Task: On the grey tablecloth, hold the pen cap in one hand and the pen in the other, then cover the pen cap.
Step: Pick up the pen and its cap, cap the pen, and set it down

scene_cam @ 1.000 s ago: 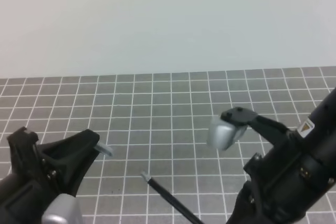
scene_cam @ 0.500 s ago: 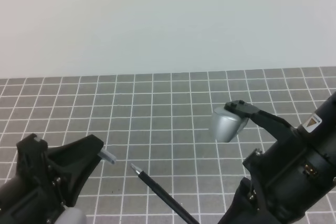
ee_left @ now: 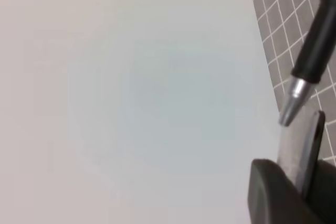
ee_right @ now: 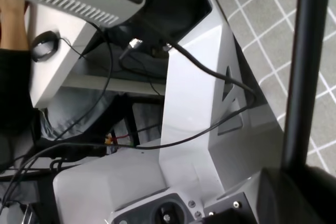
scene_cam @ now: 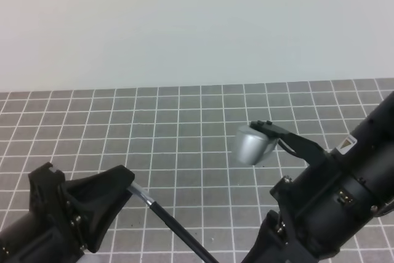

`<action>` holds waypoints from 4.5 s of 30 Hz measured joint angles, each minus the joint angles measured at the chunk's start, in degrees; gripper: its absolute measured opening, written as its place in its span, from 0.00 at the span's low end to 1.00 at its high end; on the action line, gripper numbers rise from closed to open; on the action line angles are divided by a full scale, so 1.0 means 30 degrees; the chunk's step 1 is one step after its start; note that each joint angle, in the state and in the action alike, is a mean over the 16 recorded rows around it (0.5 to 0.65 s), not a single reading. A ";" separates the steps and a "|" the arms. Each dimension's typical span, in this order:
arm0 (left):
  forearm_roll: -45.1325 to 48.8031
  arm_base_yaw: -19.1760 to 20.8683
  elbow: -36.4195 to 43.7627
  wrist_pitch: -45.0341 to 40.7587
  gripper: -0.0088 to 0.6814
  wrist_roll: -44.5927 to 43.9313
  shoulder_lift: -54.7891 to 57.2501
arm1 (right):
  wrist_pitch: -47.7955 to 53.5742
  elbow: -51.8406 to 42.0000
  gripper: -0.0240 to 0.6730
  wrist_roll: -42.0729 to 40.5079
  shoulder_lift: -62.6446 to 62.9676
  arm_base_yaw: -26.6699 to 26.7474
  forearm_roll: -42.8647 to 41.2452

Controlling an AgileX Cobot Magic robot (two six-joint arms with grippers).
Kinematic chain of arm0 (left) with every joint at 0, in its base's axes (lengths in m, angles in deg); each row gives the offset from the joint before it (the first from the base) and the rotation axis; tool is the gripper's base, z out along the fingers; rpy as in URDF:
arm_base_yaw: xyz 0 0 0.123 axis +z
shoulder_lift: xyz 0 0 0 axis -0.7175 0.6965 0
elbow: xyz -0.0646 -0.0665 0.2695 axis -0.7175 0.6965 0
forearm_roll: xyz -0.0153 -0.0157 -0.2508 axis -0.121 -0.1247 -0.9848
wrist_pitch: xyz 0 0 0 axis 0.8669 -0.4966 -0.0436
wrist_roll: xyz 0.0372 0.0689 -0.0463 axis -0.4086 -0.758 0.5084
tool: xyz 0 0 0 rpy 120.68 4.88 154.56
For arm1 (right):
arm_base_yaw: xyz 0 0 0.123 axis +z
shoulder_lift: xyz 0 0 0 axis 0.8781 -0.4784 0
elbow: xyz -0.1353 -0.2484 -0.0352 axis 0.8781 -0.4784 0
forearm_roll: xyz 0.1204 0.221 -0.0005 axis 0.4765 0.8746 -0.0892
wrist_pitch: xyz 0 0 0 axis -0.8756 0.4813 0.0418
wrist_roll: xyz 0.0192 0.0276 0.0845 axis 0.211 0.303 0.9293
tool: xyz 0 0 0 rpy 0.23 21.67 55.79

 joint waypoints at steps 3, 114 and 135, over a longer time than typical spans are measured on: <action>-0.0130 -0.0094 0.0000 -0.0026 0.01 0.0096 0.0000 | 0.0121 0.0006 0.03 0.0042 -0.0109 -0.0001 -0.0087; -0.0017 -0.0121 0.0000 -0.1358 0.01 0.0320 -0.0045 | 0.0000 0.1387 0.03 0.0775 -0.0487 0.1324 -0.3468; 0.0395 -0.0151 0.0000 -0.1406 0.01 0.0320 -0.0081 | 0.0477 0.1407 0.05 0.0764 -0.0439 0.1312 -0.3747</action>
